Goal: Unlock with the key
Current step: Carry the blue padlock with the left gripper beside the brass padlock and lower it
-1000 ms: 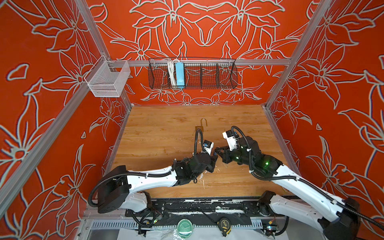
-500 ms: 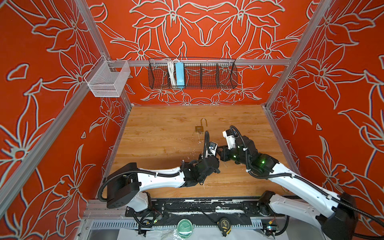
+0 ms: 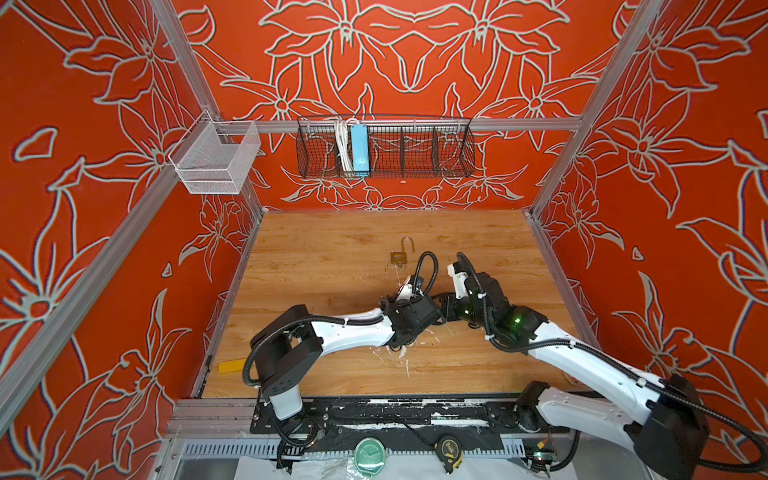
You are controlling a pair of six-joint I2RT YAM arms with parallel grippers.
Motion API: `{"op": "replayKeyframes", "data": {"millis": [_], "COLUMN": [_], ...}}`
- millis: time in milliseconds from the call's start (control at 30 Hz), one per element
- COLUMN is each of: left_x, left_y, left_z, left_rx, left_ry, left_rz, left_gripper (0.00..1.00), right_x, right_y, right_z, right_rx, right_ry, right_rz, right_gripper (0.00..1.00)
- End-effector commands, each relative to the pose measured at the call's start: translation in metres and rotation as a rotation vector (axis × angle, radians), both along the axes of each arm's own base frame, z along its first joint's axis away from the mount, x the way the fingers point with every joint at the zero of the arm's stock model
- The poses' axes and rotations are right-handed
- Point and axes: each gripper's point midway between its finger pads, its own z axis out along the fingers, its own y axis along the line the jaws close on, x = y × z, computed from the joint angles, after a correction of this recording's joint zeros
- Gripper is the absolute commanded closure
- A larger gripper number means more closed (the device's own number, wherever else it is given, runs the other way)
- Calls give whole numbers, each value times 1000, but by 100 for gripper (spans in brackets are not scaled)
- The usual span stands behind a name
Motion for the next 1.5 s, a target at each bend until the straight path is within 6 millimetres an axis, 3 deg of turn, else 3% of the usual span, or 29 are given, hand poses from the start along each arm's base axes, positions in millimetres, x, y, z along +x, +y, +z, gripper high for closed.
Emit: {"op": "replayKeyframes", "data": {"millis": [0, 100, 333, 667, 833, 933, 1067, 1333, 1467], "left_x": [10, 28, 79, 150, 182, 186, 186, 166, 162], "left_y": [45, 65, 87, 95, 93, 105, 105, 122, 124], "left_z": [0, -16, -46, -61, -66, -83, -92, -106, -108], "left_rx": [226, 320, 434, 199, 249, 268, 262, 361, 372], "left_ry": [39, 122, 245, 289, 324, 416, 450, 539, 549], "left_rz": [111, 160, 215, 212, 185, 235, 242, 298, 282], "left_gripper": [100, 100, 100, 100, 100, 100, 100, 100, 92], "right_x": [-2, -7, -13, -2, 7, 11, 10, 5, 3], "right_y": [-12, -29, -54, -46, -43, -41, -40, -46, -48], "right_z": [-8, -12, -16, -28, -30, -29, -29, -24, -22], "right_rx": [2, -10, -24, 4, 3, 15, 15, 14, 9], "right_ry": [-1, -6, -15, 22, 28, 28, 34, 18, 14], "right_rz": [-27, -50, -69, -40, -40, -38, -31, -40, -42], "right_gripper": [62, 60, 57, 56, 56, 56, 56, 56, 56]}}
